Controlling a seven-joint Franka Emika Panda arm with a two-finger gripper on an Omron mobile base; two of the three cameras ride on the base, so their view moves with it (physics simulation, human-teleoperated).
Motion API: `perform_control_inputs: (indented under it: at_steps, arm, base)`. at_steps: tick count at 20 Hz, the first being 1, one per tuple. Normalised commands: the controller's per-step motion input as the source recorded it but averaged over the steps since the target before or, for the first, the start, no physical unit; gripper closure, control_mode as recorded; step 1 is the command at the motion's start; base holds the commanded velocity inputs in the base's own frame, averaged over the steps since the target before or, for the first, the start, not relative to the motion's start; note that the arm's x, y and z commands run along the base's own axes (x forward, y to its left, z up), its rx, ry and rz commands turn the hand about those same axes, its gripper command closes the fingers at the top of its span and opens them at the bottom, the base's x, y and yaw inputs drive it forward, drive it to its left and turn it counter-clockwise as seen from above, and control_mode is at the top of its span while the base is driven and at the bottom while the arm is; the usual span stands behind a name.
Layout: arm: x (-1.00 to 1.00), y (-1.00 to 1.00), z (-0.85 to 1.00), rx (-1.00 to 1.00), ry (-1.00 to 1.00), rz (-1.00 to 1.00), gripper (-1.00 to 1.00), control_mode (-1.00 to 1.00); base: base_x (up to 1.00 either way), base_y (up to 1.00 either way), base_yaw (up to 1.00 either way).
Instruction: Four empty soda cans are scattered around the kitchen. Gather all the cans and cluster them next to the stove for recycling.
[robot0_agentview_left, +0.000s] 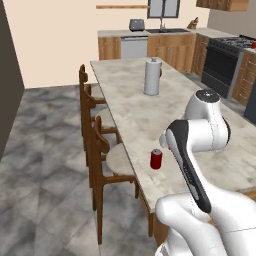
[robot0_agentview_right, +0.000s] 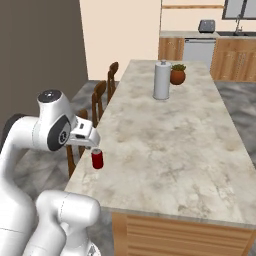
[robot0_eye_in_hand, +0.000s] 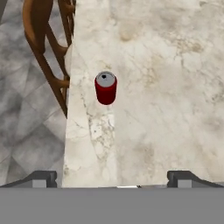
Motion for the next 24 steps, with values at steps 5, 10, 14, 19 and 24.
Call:
perform_control_inputs:
  at_steps: [5, 10, 14, 19, 24]
  arm:
    - [0.29, 0.04, -0.42, 0.00, 0.00, 0.00, -1.00, -1.00]
    - [0.26, 0.02, -0.44, 0.00, 0.00, 0.00, -1.00, -1.00]
    - [0.19, 0.02, -0.37, 0.00, 0.00, 0.00, -1.00, -1.00]
    - [0.25, 0.10, -0.09, 0.00, 0.04, 0.00, -1.00, -1.00]
    - [0.30, 0.10, 0.00, 0.00, 0.07, 0.00, -1.00, -1.00]
  base:
    - [0.00, 0.00, 0.00]
    - [0.00, 0.00, 0.00]
    - [0.00, 0.00, 0.00]
    - [0.00, 0.00, 0.00]
    - [0.00, 0.00, 0.00]
